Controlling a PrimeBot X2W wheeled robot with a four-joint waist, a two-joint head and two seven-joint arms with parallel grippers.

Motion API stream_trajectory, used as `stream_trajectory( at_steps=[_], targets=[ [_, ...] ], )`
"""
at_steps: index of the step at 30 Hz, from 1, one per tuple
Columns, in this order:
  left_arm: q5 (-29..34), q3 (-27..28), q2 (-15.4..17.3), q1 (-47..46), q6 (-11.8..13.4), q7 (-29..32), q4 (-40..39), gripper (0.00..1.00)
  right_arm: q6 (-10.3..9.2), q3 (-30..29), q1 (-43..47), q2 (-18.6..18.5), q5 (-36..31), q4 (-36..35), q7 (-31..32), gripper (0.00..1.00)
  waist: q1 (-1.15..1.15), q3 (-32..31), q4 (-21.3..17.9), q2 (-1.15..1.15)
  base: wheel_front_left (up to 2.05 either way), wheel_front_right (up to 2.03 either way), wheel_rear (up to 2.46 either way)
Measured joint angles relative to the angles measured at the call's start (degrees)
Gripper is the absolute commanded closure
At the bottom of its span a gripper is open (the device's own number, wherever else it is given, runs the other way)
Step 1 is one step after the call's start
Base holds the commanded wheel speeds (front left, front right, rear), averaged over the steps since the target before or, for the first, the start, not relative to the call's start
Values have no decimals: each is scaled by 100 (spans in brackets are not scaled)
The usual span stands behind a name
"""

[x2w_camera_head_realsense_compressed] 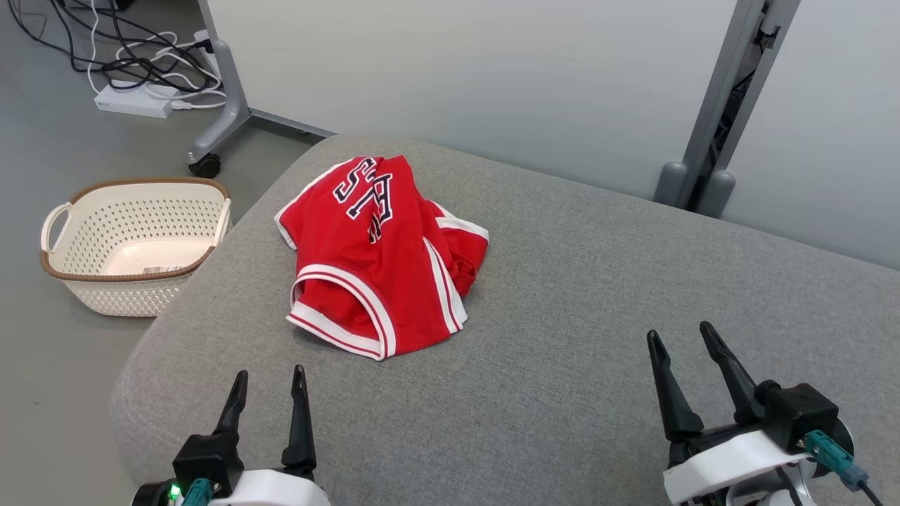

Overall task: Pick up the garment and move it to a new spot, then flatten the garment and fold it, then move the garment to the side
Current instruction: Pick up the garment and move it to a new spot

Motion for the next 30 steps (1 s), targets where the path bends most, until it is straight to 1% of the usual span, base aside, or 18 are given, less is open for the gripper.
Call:
stream_trajectory(
  at_steps=[14,17,19,22,26,28,30],
  targets=[
    [11,186,-1,-21,15,0,-80,0,0,-19,-12,-1,-10,18,0,0,0,62,-183,0,0,0,0],
    [66,315,0,-232,-63,0,-172,0,3,-143,-98,4,-162,-5,0,0,0,176,-224,0,0,0,0],
    [123,402,3,-397,-165,0,-180,0,3,-187,-187,-9,-322,-5,0,0,0,278,-263,0,0,0,0],
    [155,557,32,-769,-391,1,-103,0,4,-172,-455,1,-498,-34,9,0,0,485,-336,0,0,0,0],
    [43,699,232,-1501,-747,4,320,0,5,-146,-878,-2,-667,-140,122,0,0,832,-462,0,0,0,0],
    [-33,740,386,-1918,-898,138,591,0,5,-93,-1048,-10,-748,-204,178,0,0,1013,-537,0,0,0,0],
    [-103,778,575,-2410,-1003,427,822,0,5,-25,-1217,-48,-791,-252,227,0,0,1192,-621,0,0,0,0]
  ],
)
